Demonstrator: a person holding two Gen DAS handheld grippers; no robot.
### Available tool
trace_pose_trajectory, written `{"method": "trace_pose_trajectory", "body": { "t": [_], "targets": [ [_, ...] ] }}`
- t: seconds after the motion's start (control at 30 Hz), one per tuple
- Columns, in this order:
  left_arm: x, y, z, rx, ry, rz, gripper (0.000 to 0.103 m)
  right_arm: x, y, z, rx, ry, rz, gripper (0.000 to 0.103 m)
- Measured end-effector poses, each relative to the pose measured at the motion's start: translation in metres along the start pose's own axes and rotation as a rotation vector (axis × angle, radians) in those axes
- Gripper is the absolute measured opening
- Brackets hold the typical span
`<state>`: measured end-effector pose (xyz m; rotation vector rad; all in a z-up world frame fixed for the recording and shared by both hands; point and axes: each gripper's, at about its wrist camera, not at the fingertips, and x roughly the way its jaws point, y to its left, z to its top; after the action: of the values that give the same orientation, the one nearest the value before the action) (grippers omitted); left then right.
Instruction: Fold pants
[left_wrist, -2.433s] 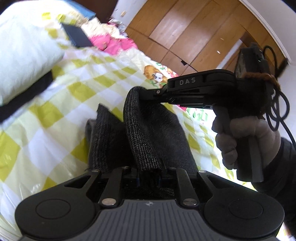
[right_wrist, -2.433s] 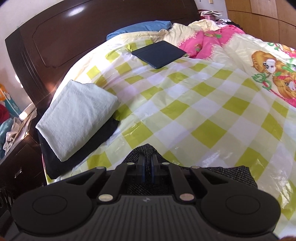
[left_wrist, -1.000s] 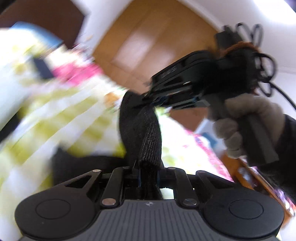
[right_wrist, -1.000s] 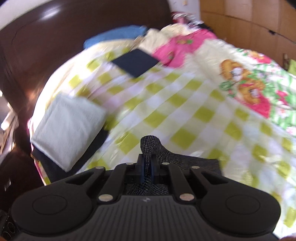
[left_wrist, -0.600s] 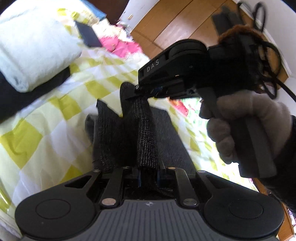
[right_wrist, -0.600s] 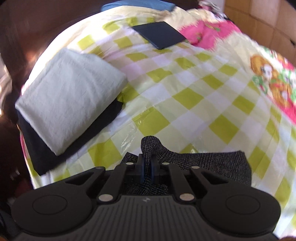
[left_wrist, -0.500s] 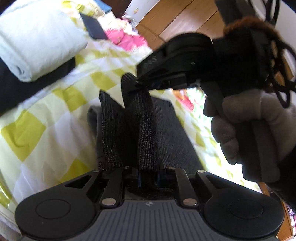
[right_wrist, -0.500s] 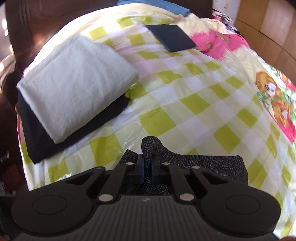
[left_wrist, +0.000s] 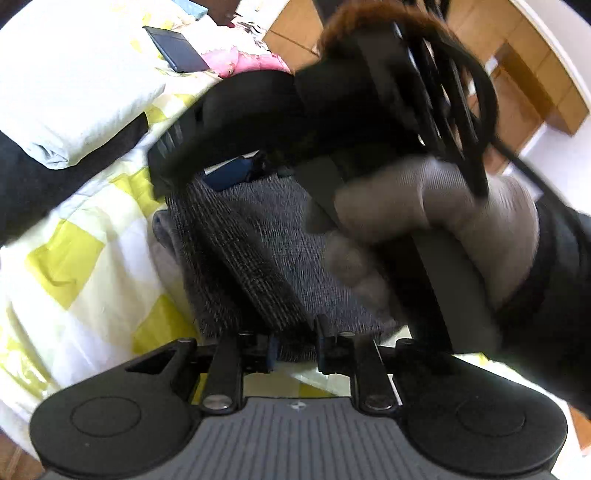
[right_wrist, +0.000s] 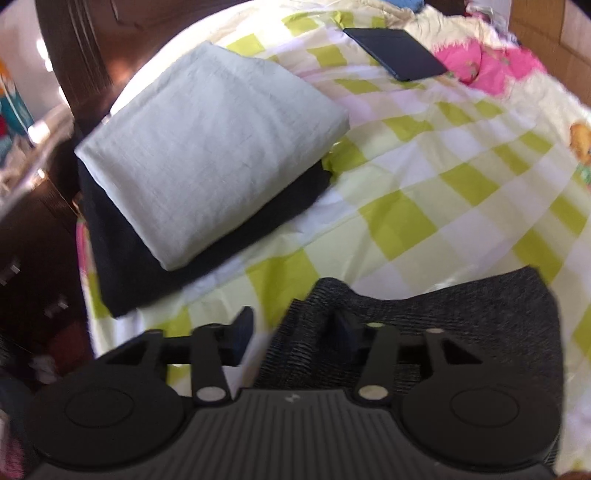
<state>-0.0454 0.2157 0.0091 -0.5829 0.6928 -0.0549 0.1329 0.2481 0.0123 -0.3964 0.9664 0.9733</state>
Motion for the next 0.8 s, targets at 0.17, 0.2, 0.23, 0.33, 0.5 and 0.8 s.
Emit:
{"method": "trace_pose_trajectory", "body": {
  "t": [0.17, 0.2, 0.23, 0.33, 0.5, 0.8],
  "targets": [
    [-0.016, 0.002, -0.009, 0.039, 0.064, -0.014, 0.034, -0.033, -0.010, -0.006, 0.092, -0.068, 0.158, 0.060],
    [-0.022, 0.007, -0.009, 0.034, 0.065, -0.016, 0.035, -0.046, -0.014, -0.010, 0.127, -0.100, 0.172, 0.060],
    [-0.030, 0.013, -0.010, 0.031, 0.059, -0.014, 0.035, -0.061, -0.017, -0.015, 0.139, -0.132, 0.176, 0.060],
    [-0.053, 0.031, 0.003, 0.031, 0.000, 0.016, 0.036, -0.096, -0.013, -0.040, 0.086, -0.173, 0.100, 0.061],
    [-0.051, 0.040, 0.057, 0.136, -0.125, 0.136, 0.040, -0.095, 0.019, -0.089, -0.063, -0.127, -0.010, 0.060],
    [0.045, 0.022, 0.131, 0.368, -0.032, 0.194, 0.063, -0.070, 0.049, -0.112, -0.128, -0.134, -0.129, 0.038]
  ]
}}
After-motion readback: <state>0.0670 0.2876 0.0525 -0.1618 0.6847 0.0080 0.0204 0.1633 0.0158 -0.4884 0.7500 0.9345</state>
